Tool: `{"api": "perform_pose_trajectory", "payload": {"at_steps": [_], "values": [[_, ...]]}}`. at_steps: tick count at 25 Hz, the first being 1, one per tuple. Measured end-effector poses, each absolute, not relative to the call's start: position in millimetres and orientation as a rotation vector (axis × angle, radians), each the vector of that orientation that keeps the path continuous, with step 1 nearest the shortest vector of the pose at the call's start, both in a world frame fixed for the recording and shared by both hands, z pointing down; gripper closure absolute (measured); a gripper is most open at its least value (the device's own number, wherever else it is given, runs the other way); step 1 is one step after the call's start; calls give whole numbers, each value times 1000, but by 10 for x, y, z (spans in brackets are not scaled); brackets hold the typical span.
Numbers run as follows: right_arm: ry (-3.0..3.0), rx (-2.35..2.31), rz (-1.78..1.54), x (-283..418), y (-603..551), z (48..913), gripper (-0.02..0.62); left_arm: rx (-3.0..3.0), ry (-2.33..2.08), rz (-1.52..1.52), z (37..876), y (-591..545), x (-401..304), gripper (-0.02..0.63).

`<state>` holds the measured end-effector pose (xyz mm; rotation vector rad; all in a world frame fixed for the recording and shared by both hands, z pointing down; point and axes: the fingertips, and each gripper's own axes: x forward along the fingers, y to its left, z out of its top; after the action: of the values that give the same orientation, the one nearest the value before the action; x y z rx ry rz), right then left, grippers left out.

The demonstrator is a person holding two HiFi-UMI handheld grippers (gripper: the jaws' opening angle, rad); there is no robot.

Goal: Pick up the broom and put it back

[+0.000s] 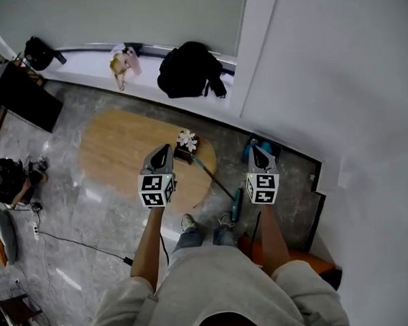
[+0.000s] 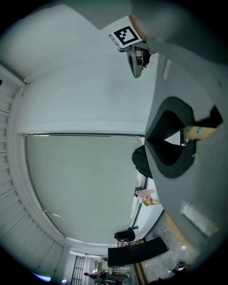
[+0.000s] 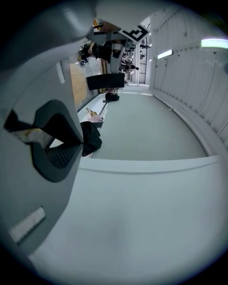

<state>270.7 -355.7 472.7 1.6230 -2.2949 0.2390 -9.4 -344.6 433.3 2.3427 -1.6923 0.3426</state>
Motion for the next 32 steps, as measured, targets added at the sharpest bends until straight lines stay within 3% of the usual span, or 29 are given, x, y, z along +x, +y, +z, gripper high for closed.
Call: {"api": "perform_pose_trajectory", "payload": {"at_steps": [12,32], "values": [[-2373,1641,76,2487,-3676,3935,595,2396,-1796,263,3638,-3537,-333,606],[-2380,1657,66,2417,-3619,3818,595,2399,-1797,259,3596,-3468,-341,606]]}}
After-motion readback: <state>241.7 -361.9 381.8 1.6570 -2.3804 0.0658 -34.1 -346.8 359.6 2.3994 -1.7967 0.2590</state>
